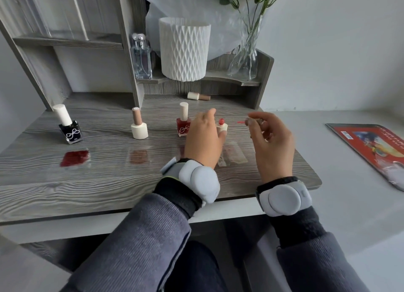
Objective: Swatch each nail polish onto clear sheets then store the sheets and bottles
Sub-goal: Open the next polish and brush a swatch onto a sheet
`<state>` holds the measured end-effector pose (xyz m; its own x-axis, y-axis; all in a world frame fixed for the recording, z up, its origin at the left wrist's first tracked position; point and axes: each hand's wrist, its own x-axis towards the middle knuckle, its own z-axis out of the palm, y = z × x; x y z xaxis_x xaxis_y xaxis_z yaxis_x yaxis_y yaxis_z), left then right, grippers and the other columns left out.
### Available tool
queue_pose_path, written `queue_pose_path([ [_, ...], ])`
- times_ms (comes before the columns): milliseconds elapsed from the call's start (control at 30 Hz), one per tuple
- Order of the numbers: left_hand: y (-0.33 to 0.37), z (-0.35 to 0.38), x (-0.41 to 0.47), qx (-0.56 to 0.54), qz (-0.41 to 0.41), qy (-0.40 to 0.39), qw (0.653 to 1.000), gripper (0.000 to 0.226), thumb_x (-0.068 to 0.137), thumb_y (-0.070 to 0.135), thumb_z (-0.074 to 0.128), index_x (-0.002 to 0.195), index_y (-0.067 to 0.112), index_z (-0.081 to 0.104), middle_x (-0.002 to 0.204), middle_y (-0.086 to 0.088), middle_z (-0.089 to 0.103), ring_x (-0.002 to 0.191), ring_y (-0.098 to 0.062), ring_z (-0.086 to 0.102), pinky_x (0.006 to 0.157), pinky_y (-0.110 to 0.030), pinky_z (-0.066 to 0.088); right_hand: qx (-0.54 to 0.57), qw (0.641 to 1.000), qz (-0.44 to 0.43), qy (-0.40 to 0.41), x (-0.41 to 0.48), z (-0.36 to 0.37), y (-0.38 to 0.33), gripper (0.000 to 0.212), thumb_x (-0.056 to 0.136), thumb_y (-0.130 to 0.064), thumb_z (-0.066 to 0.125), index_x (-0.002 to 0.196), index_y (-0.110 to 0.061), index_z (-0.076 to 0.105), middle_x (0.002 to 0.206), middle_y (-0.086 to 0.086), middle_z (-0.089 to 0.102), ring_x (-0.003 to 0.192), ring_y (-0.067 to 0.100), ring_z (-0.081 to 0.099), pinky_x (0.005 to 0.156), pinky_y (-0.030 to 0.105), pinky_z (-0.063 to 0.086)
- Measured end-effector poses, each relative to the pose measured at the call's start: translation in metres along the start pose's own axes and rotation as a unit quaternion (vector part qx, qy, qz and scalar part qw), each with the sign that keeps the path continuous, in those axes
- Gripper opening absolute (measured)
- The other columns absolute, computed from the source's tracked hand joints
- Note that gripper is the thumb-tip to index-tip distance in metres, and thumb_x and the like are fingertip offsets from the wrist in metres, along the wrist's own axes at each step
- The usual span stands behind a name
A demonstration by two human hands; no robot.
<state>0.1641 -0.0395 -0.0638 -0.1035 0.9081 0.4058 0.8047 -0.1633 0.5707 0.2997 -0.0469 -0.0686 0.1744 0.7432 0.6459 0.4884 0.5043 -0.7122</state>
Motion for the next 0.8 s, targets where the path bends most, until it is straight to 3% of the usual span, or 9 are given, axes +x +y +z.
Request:
queue_pose_path([
  [100, 0.0013, 0.0073, 0.0093, 0.05, -0.037, -0.035, 0.997, 0.04, 0.09, 0.025, 0.06, 0.125, 0.008, 0.051, 0.121, -0.009, 0.06, 0.113, -0.026, 0.052, 0.09, -0.032, 0.038, 0.019, 1.0, 0.007, -0.008, 0.0003, -0.0006, -0.0012, 0.014, 0.089, -0.031, 0.058, 0.096, -0.026, 0.07, 0.071, -0.01, 0.058, 0.073, 0.022, 0.054, 0.068, 0.045, 0.05],
  [267, 0.0005, 0.0061, 0.0092, 0.052, -0.027, -0.011, 0.998, 0.022, 0.089, 0.023, 0.063, 0.108, 0.012, 0.06, 0.105, -0.006, 0.066, 0.1, -0.024, 0.054, 0.082, -0.032, 0.038, 0.038, 0.999, 0.011, -0.018, 0.0008, 0.0005, 0.0011, 0.024, 0.087, -0.038, 0.051, 0.098, -0.028, 0.069, 0.083, -0.006, 0.071, 0.078, 0.026, 0.059, 0.071, 0.048, 0.052],
  [500, -0.0002, 0.0059, 0.0066, 0.02, 0.029, 0.04, 0.999, 0.01, 0.086, 0.016, 0.066, 0.094, 0.017, 0.062, 0.095, 0.002, 0.065, 0.086, -0.013, 0.04, 0.071, -0.024, 0.025, 0.026, 0.999, -0.005, -0.019, -0.0002, -0.0014, 0.0018, 0.021, 0.089, -0.03, 0.052, 0.098, -0.026, 0.07, 0.085, -0.007, 0.072, 0.079, 0.017, 0.054, 0.068, 0.015, 0.038],
  [633, -0.0011, 0.007, 0.0056, 0.026, 0.042, 0.051, 0.998, 0.011, 0.085, 0.014, 0.066, 0.094, 0.018, 0.063, 0.093, 0.003, 0.064, 0.087, -0.012, 0.037, 0.071, -0.024, 0.024, 0.013, 0.999, -0.01, -0.034, -0.0003, -0.0009, 0.0031, 0.019, 0.089, -0.024, 0.054, 0.099, -0.025, 0.071, 0.084, -0.008, 0.072, 0.077, 0.013, 0.051, 0.068, 0.012, 0.036],
  [800, -0.0021, 0.0075, 0.0065, 0.027, 0.057, 0.067, 0.996, 0.014, 0.084, 0.01, 0.066, 0.095, 0.019, 0.065, 0.09, 0.002, 0.061, 0.088, -0.013, 0.034, 0.072, -0.025, 0.024, -0.005, 0.999, -0.023, -0.047, -0.0001, 0.0007, 0.0036, 0.027, 0.086, -0.035, 0.048, 0.098, -0.026, 0.071, 0.083, -0.007, 0.072, 0.076, 0.014, 0.052, 0.068, 0.014, 0.038],
])
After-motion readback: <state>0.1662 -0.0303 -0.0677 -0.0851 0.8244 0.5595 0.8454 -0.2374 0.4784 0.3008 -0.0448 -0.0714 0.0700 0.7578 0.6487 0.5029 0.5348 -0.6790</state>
